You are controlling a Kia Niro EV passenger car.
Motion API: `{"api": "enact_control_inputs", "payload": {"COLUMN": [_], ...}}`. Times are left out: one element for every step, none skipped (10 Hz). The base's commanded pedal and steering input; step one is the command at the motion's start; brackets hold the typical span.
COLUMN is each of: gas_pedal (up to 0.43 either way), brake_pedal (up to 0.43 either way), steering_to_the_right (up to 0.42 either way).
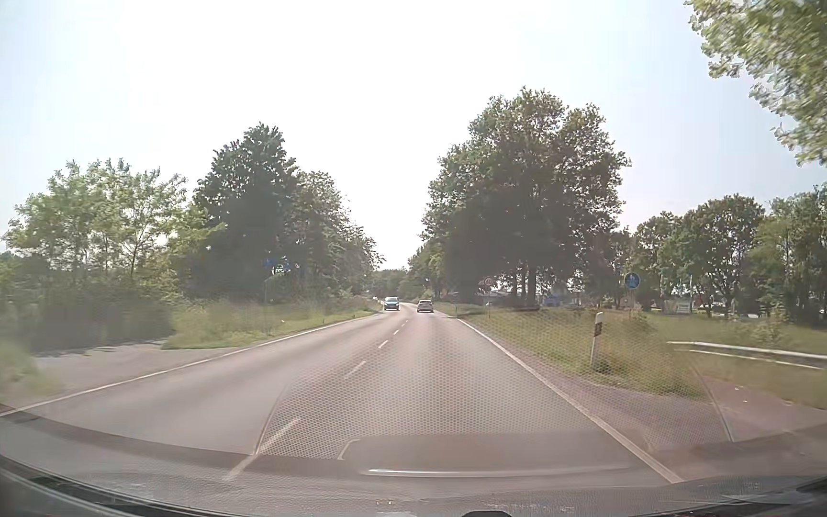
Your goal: Follow the waypoints while adhering to traffic rules and regulations
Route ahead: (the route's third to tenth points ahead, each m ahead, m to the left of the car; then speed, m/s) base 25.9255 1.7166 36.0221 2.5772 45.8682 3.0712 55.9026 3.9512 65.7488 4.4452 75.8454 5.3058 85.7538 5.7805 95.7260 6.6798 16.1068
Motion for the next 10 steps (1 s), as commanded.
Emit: {"api": "enact_control_inputs", "payload": {"gas_pedal": [0.169, 0.169, 0.169, 0.169, 0.169, 0.169, 0.169, 0.169, 0.169, 0.169], "brake_pedal": [0.0, 0.0, 0.0, 0.0, 0.0, 0.0, 0.0, 0.0, 0.0, 0.0], "steering_to_the_right": [-0.001, -0.001, -0.001, -0.001, -0.001, -0.002, -0.002, -0.002, -0.003, -0.002]}}
